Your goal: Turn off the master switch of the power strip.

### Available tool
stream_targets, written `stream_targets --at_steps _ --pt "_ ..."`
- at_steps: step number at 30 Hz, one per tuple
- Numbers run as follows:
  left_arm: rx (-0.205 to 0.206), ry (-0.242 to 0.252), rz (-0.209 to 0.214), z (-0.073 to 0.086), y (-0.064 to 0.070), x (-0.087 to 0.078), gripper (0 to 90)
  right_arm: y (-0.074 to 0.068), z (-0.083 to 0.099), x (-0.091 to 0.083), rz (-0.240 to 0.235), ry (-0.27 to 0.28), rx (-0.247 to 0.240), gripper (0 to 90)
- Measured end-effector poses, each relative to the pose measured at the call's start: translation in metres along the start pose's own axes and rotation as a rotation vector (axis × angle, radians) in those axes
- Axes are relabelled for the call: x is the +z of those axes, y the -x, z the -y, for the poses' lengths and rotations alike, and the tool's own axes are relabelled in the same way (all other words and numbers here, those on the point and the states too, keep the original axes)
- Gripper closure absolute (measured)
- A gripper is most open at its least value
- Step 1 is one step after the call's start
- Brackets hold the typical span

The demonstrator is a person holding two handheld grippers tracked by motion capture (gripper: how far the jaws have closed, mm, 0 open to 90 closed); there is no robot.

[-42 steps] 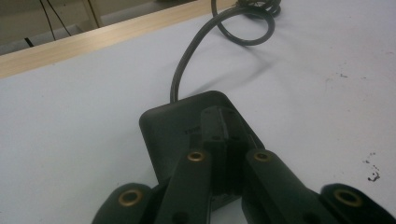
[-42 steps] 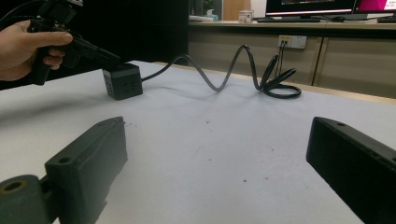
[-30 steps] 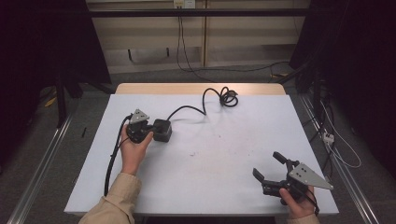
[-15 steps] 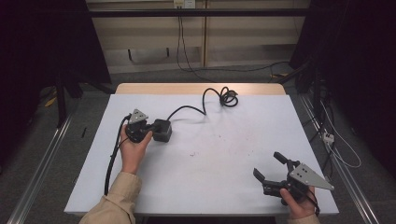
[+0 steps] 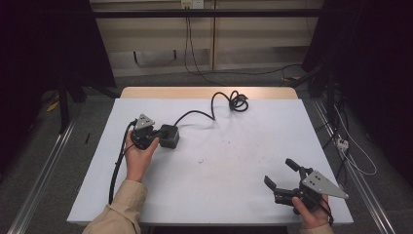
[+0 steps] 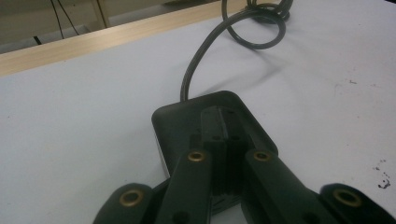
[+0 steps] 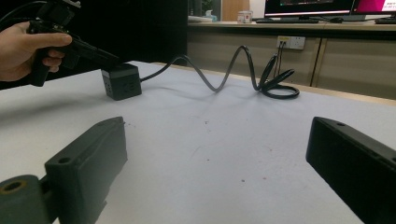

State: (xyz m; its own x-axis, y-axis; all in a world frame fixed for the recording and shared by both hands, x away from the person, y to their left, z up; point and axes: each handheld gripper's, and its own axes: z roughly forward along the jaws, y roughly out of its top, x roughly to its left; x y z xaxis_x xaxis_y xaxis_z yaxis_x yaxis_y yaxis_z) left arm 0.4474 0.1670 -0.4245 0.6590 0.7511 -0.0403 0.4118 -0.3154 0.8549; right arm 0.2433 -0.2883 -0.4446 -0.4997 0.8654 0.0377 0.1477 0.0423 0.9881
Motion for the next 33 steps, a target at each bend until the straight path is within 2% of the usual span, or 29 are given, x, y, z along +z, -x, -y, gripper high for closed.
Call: stream_targets --at_steps 9,17,33 --pt "-0.010 0.007 -0.006 -0.0004 0.0013 0.0004 90.0 0.0007 -0.0001 0.0001 0.001 0.001 0.003 4.7" --pt "-0.038 0.010 0.008 -0.0001 -0.0007 0.0005 90.0 0.0008 -0.0002 0.0003 0.000 0.002 -0.001 4.7" --pt "-0.044 0.023 0.010 -0.0039 0.0004 -0.0027 90.0 0.0014 -0.0005 0.0010 0.000 0.006 0.004 4.7"
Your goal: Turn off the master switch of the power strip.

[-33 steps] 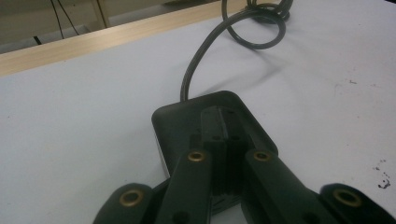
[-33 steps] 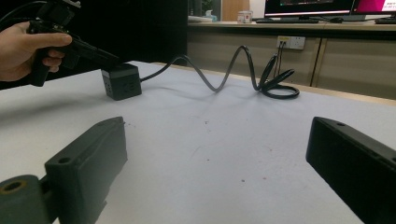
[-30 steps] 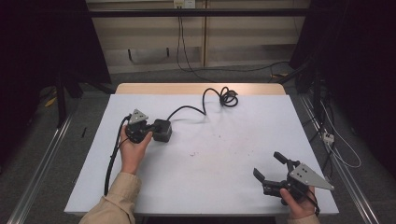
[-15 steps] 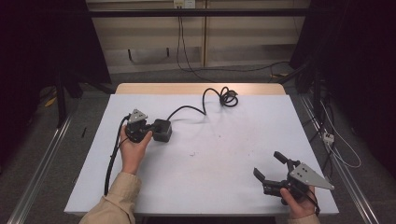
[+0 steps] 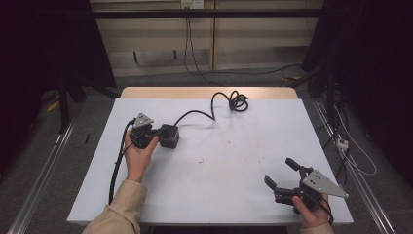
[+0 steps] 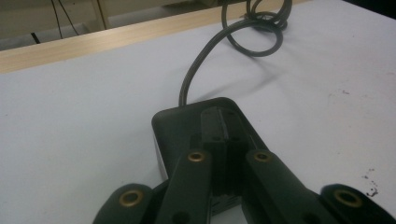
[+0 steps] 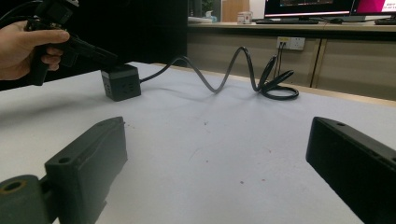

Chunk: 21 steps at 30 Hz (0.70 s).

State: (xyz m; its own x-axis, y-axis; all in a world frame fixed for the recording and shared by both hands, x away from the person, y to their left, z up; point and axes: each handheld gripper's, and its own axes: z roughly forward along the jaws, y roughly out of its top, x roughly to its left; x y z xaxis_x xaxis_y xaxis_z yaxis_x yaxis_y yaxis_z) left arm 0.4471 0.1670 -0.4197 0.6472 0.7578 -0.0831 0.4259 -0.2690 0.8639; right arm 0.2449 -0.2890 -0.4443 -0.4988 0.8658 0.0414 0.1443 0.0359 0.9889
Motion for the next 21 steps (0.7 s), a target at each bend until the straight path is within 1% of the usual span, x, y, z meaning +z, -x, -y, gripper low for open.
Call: stream_targets --at_steps 1,3,5,6,7,8,9,10,11,13,14,15,18,21 --pt "0.013 -0.002 -0.005 -0.001 -0.001 -0.001 90.0 0.000 0.000 0.000 0.000 0.000 0.001 4.7" --pt "0.001 0.008 0.003 -0.002 0.000 -0.003 90.0 0.000 0.000 0.000 -0.002 -0.001 -0.004 4.7" --pt "0.003 0.015 0.006 -0.002 0.000 -0.005 90.0 0.000 0.000 0.000 -0.002 -0.003 -0.007 4.7" --pt "-0.003 0.022 0.013 -0.003 0.000 -0.006 90.0 0.000 0.000 0.000 -0.004 -0.002 -0.006 4.7" --pt "-0.013 0.024 0.012 -0.003 0.000 -0.007 89.1 0.000 0.000 0.000 -0.002 -0.003 -0.007 4.7" --pt "-0.019 0.022 0.011 -0.003 0.000 -0.008 82.6 0.000 0.000 0.001 -0.002 -0.002 -0.003 4.7" --pt "-0.019 0.023 0.026 -0.004 0.000 -0.009 79.7 -0.001 0.000 0.001 -0.002 -0.002 -0.003 4.7" --pt "-0.018 0.019 0.028 -0.004 0.001 -0.009 78.6 -0.001 0.000 0.001 -0.003 -0.002 -0.004 4.7" --pt "-0.018 0.017 0.030 -0.004 0.001 -0.010 75.3 -0.001 0.000 0.001 -0.003 -0.003 -0.006 4.7" --pt "-0.042 0.017 0.043 -0.004 0.001 -0.011 65.7 -0.001 0.000 0.001 -0.004 -0.003 -0.007 4.7" --pt "-0.044 0.014 0.044 -0.004 0.001 -0.012 61.2 -0.001 0.000 0.001 -0.004 -0.003 -0.007 4.7" --pt "-0.037 0.014 0.051 -0.005 0.001 -0.012 59.6 -0.001 0.000 0.001 -0.004 -0.003 -0.007 4.7" --pt "-0.045 0.011 0.069 -0.005 0.004 -0.014 48.6 -0.001 0.000 0.001 -0.006 -0.003 -0.008 4.7" --pt "-0.045 0.013 0.082 -0.006 0.006 -0.017 43.6 -0.001 -0.001 0.000 -0.006 -0.004 -0.010 4.7"
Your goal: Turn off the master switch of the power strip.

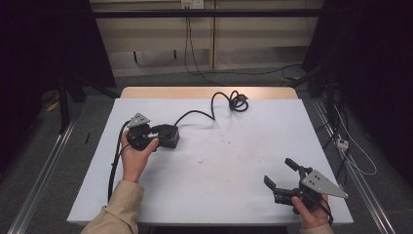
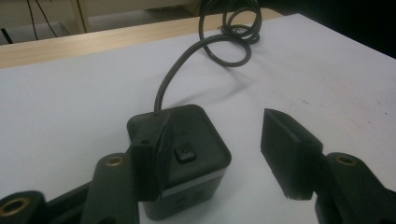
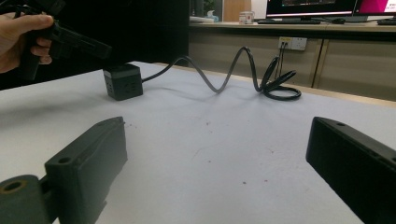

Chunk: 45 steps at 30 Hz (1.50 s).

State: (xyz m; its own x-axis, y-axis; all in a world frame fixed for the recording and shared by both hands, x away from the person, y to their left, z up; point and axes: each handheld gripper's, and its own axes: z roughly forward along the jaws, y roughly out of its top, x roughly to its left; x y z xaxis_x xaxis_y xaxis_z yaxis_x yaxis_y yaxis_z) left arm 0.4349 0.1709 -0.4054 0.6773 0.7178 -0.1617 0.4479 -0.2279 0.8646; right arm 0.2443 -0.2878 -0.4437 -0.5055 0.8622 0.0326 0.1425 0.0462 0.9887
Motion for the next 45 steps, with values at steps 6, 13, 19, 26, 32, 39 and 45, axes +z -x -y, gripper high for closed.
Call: stream_targets --at_steps 6,13,19,26,32,39,45 --pt "0.022 -0.030 0.019 0.002 0.005 -0.006 31.5 0.000 -0.001 0.000 -0.002 0.003 0.003 4.7" --pt "0.004 -0.016 0.059 0.007 0.010 -0.016 22.5 -0.001 0.000 0.001 -0.006 0.002 0.001 4.7" --pt "-0.006 -0.019 0.060 0.013 0.009 -0.024 16.9 -0.001 0.000 0.000 -0.003 0.001 0.000 4.7" --pt "0.006 -0.029 0.052 0.023 0.011 -0.032 11.5 -0.001 0.000 0.000 -0.006 -0.002 -0.001 4.7" --pt "0.017 -0.022 0.031 0.031 0.008 -0.041 7.9 -0.002 0.000 0.001 -0.010 -0.003 0.004 4.7" --pt "0.011 -0.025 0.029 0.040 0.007 -0.048 7.9 -0.002 0.000 0.001 -0.011 -0.004 0.001 4.7" --pt "0.019 -0.028 0.024 0.045 0.005 -0.054 7.8 -0.002 0.000 0.001 -0.011 -0.004 0.004 4.7"
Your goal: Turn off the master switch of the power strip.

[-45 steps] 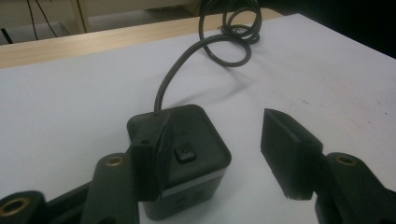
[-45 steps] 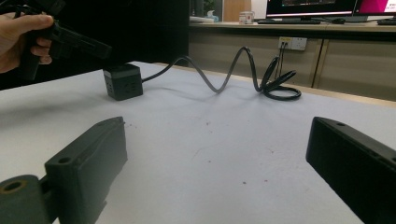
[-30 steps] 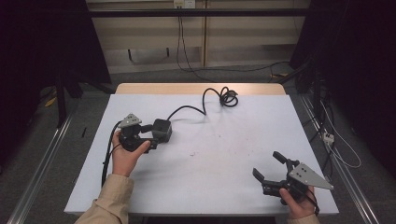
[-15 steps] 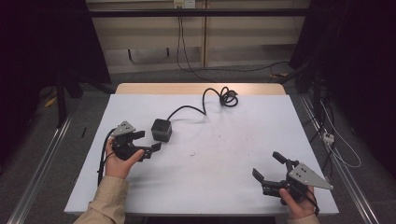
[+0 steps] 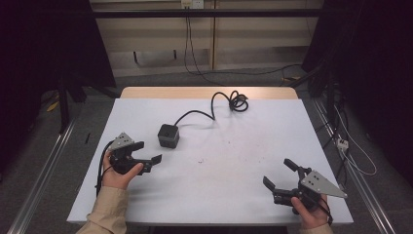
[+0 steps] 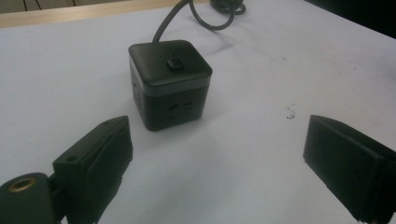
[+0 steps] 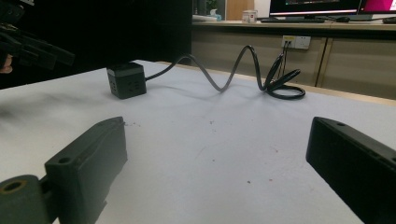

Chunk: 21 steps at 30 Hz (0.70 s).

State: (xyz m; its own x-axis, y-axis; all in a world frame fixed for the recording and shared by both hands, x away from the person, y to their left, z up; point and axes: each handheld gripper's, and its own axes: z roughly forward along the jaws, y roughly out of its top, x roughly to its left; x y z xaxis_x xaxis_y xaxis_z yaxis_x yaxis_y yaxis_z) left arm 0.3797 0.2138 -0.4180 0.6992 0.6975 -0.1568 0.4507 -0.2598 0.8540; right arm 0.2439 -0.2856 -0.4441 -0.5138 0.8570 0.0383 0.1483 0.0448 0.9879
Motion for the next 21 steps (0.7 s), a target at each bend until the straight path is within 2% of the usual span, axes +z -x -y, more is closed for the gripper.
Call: stream_targets --at_steps 4,8,21 --pt "0.000 -0.010 -0.007 0.006 -0.002 -0.004 7.8 0.000 0.000 0.000 -0.001 0.002 -0.001 4.7" --pt "0.019 -0.011 -0.017 0.011 -0.003 -0.009 7.7 0.000 0.000 0.000 -0.002 0.001 -0.003 4.7" --pt "0.007 -0.023 -0.053 0.028 -0.011 -0.028 7.4 0.000 0.000 0.000 -0.004 -0.001 -0.006 4.7"
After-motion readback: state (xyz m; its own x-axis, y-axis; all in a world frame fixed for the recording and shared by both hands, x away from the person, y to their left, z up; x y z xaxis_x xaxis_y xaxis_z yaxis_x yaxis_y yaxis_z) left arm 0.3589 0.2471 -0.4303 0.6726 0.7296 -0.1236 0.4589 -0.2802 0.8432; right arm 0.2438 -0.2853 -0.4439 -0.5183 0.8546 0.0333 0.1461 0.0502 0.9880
